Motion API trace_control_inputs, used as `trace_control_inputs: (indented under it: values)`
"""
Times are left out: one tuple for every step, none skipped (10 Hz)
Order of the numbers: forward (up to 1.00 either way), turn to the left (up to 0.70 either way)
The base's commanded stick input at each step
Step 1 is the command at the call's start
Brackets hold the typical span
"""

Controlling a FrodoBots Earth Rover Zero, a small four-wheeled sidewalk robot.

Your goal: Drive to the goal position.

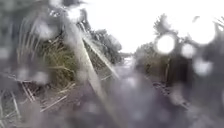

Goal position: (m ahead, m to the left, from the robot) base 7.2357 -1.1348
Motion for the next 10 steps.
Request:
trace_control_inputs:
  values:
    - [1.00,0.00]
    - [1.00,0.00]
    - [1.00,0.00]
    - [1.00,0.00]
    - [1.00,0.00]
    - [1.00,0.00]
    - [1.00,0.00]
    - [1.00,0.00]
    - [1.00,0.00]
    - [1.00,0.00]
